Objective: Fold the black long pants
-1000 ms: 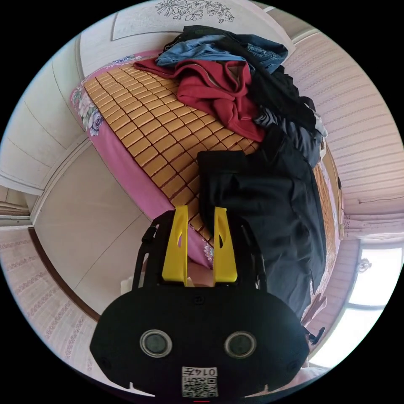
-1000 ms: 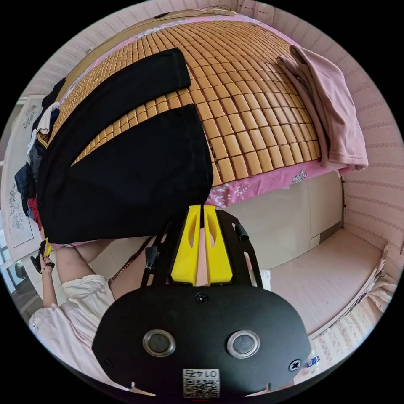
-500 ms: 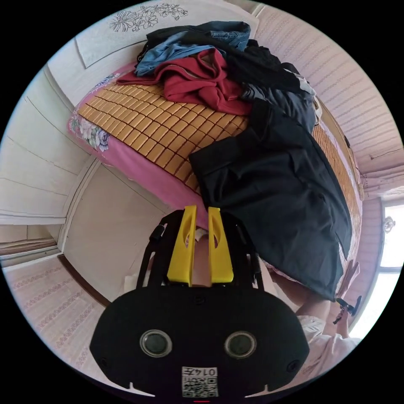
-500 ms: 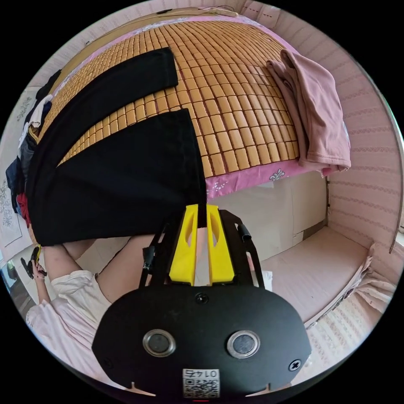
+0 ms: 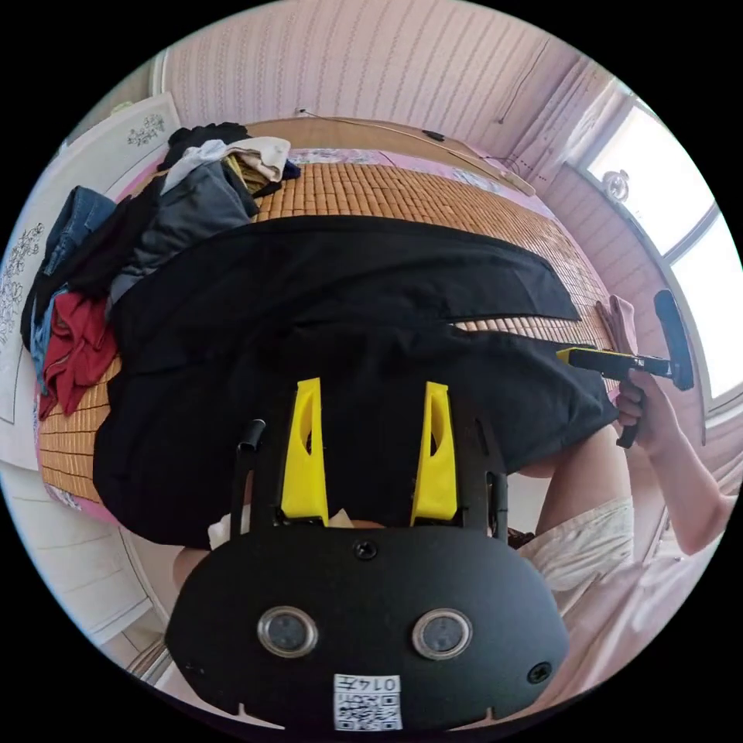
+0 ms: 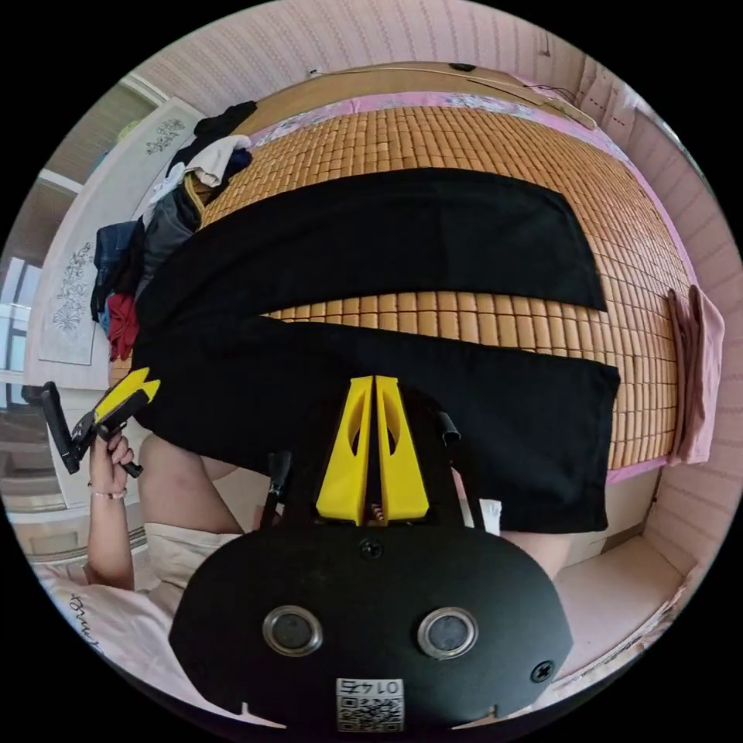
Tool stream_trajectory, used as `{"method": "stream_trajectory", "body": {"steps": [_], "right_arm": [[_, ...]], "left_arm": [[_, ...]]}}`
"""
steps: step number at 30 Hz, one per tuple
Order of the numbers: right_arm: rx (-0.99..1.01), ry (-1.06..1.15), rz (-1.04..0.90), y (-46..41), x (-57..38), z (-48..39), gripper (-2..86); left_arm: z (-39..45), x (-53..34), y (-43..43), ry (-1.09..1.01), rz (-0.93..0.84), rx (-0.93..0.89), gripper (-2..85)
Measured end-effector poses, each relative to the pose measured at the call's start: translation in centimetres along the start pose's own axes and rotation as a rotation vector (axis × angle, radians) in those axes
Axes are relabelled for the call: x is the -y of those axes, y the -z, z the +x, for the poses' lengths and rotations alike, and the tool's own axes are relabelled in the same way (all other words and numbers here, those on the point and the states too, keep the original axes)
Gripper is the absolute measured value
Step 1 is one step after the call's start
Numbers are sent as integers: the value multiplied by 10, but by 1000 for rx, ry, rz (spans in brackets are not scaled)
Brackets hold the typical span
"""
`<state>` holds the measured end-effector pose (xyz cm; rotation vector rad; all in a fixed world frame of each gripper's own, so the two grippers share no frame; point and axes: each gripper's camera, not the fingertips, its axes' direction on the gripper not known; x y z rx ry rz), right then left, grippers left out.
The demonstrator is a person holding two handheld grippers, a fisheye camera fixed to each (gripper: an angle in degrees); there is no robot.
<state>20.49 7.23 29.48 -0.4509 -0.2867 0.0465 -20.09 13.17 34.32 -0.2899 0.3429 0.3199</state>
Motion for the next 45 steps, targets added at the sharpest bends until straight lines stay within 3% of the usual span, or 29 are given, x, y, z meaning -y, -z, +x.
{"method": "stream_trajectory", "body": {"steps": [5,12,14,45], "right_arm": [[-51,90,106,-29,13,-39,7],[-101,123,66,-50,28,-44,36],[-120,150,64,-53,28,-52,39],[-128,180,19,-90,46,-94,36]], "left_arm": [[33,41,-40,-26,-5,75,180],[38,57,-84,31,-10,170,183],[50,39,-87,-5,149,211,182],[108,35,-106,0,163,201,181]]}}
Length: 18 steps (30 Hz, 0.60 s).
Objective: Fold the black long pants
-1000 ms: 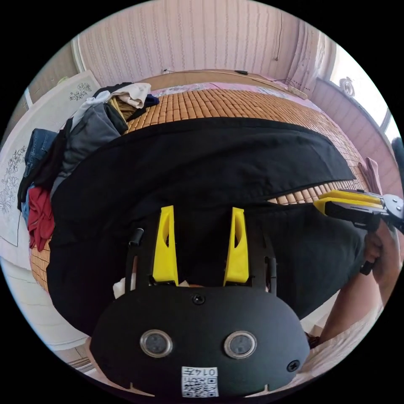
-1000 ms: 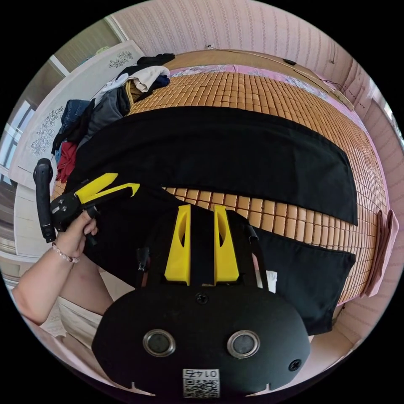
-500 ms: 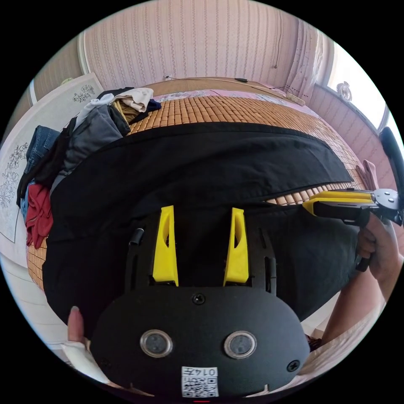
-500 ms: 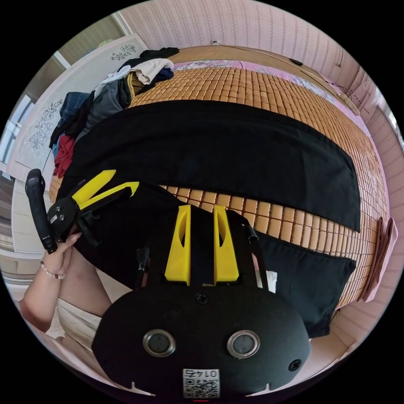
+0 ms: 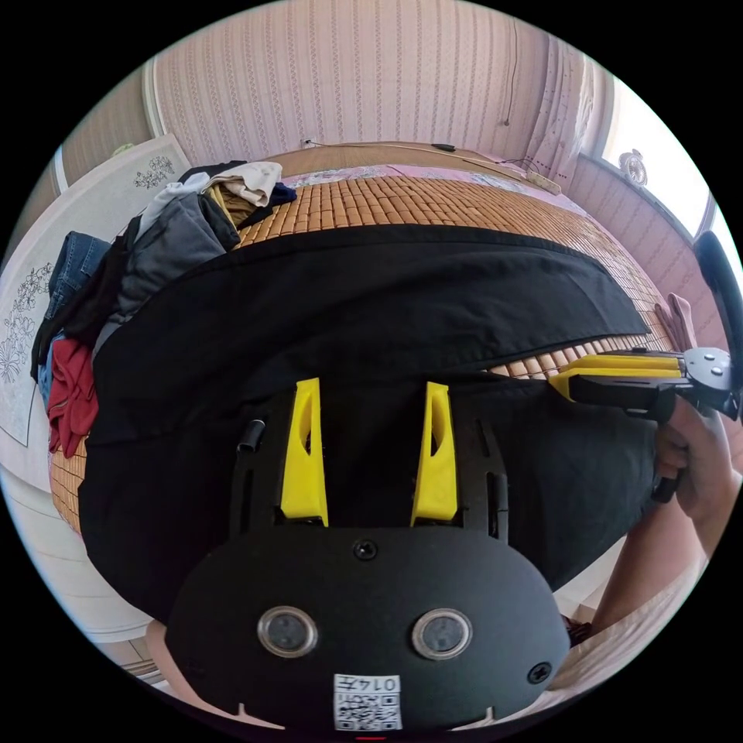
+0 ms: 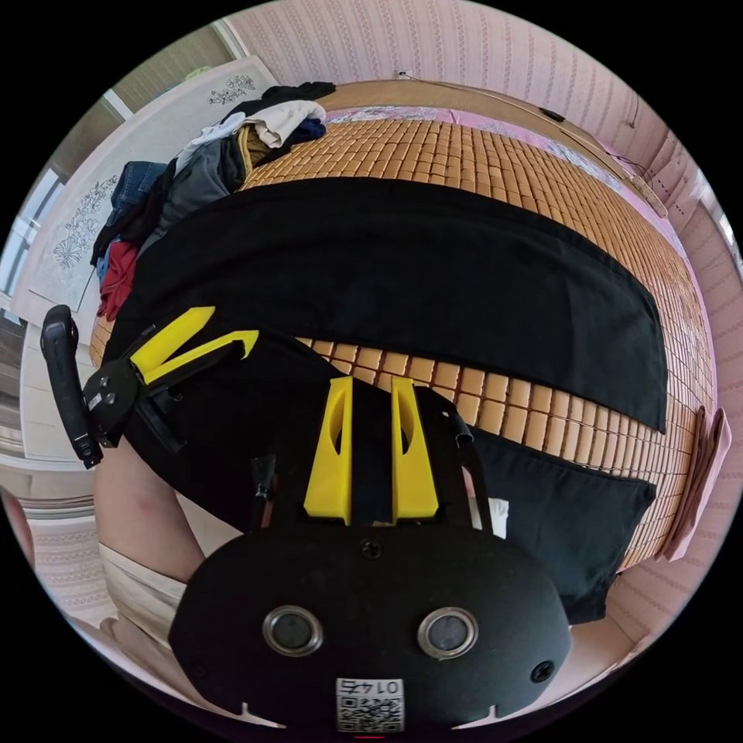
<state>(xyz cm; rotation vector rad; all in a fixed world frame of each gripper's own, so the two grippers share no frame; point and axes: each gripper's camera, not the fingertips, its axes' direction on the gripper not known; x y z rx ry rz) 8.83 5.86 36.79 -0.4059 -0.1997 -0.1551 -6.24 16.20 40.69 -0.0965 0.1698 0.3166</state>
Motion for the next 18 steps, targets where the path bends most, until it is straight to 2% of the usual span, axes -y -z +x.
{"method": "stream_trajectory", "body": {"steps": [18], "right_arm": [[11,35,-25,-11,12,-22,27]], "left_arm": [[13,0,1,0,1,-2,182]]}}
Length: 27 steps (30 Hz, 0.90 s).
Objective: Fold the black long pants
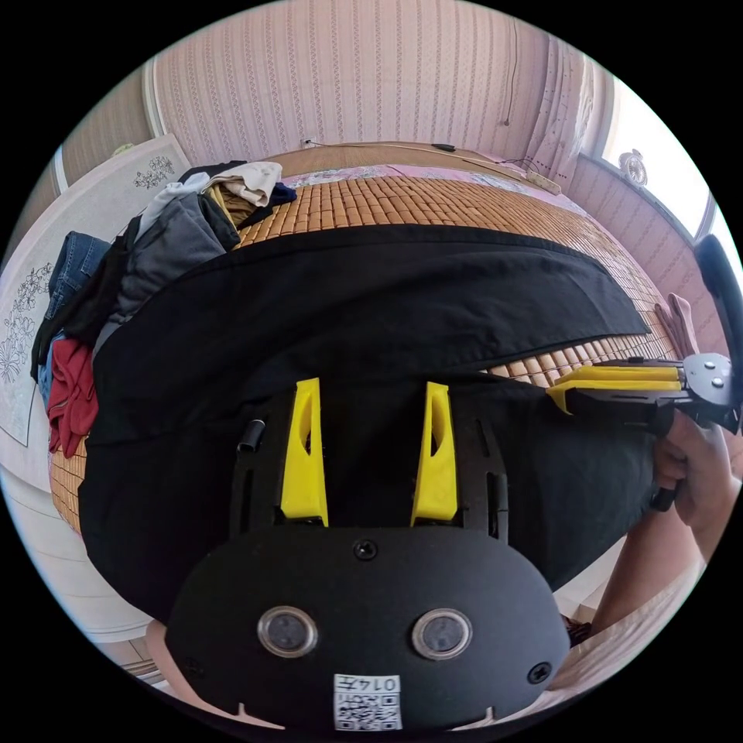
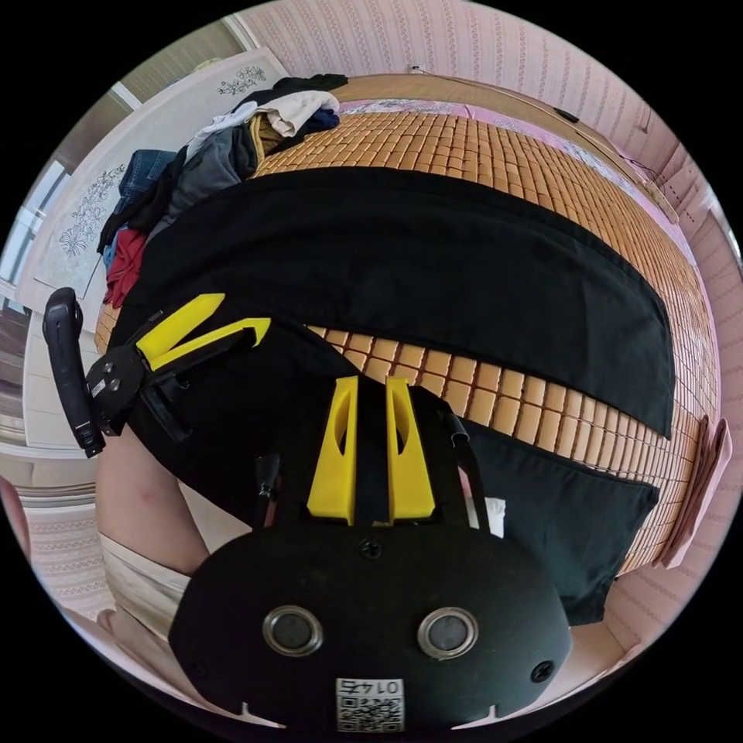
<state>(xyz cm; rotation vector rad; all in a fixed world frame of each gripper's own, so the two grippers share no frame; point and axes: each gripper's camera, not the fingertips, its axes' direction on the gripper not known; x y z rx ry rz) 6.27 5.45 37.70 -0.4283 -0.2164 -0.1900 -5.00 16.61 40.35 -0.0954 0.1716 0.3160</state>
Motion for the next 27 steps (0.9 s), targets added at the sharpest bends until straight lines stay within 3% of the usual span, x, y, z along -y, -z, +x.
{"method": "stream_trajectory", "body": {"steps": [16,27], "right_arm": [[57,-4,97,32,11,-2,66],[-114,-261,62,85,-66,114,71]], "left_arm": [[-7,-6,9,0,1,-2,182],[-25,-8,15,-5,0,-5,181]]}}
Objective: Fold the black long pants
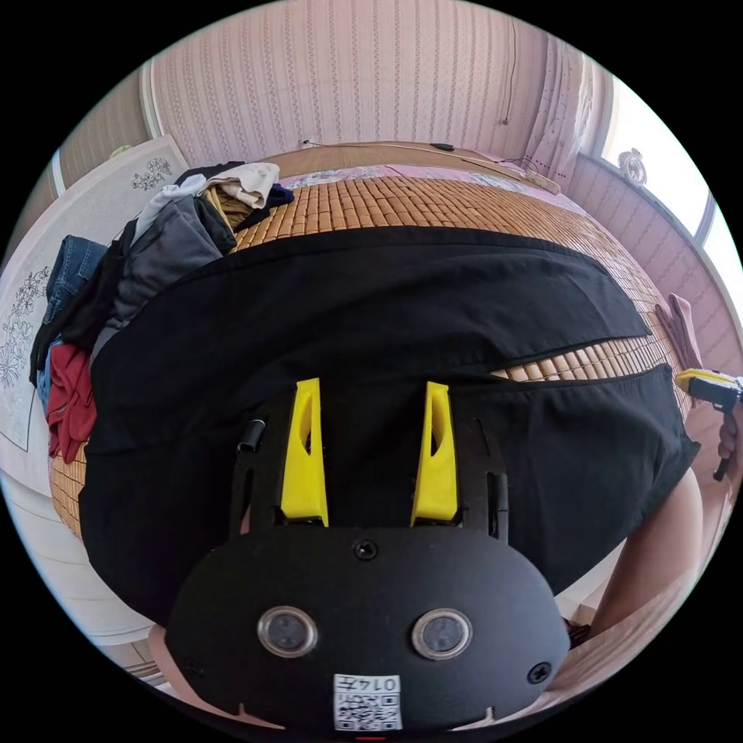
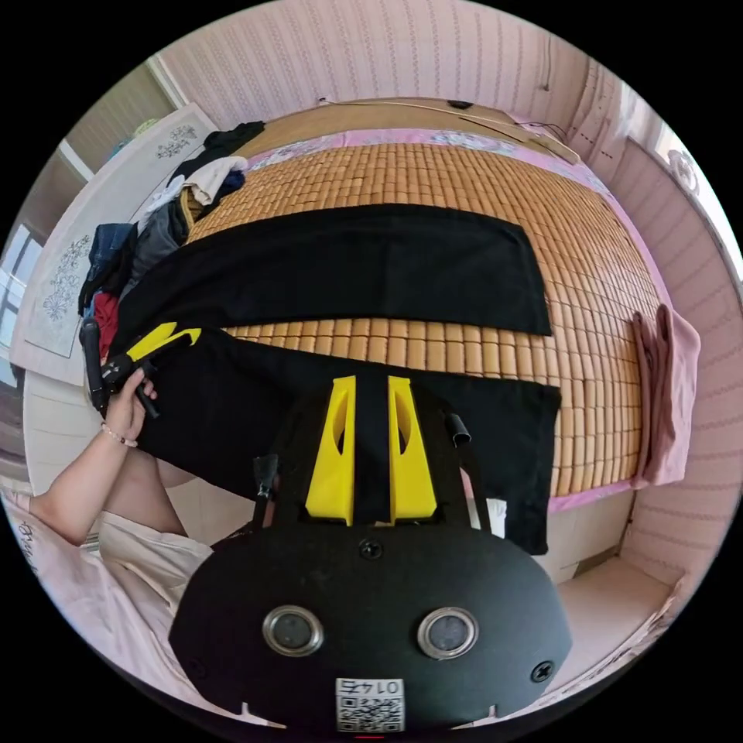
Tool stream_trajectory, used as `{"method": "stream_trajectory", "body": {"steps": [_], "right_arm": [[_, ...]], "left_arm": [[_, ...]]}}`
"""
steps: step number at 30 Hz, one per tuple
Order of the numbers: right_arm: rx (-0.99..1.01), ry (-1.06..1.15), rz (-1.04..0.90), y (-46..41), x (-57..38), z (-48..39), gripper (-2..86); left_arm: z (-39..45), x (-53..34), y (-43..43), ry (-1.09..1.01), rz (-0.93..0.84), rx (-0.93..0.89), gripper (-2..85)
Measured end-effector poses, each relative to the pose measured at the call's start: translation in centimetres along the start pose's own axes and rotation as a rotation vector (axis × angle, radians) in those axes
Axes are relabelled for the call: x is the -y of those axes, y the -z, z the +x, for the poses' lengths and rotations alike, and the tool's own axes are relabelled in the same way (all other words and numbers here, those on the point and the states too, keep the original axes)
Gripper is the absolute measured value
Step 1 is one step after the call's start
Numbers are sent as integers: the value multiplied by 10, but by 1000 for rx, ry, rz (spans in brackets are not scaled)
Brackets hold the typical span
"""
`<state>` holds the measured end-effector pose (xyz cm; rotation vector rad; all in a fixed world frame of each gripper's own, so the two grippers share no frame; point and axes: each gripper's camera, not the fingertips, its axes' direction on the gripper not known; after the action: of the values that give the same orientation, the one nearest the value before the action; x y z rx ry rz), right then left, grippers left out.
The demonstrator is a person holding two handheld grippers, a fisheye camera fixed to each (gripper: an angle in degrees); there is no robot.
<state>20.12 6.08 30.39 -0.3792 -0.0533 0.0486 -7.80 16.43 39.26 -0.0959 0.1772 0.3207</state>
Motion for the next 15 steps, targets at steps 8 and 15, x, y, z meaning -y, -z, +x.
{"method": "stream_trajectory", "body": {"steps": [8,15], "right_arm": [[-79,-124,-93,1,-23,42,82],[-78,288,-18,-5,74,-82,85]], "left_arm": [[-31,-11,15,7,15,-65,148],[-123,-58,131,59,272,-155,95]]}}
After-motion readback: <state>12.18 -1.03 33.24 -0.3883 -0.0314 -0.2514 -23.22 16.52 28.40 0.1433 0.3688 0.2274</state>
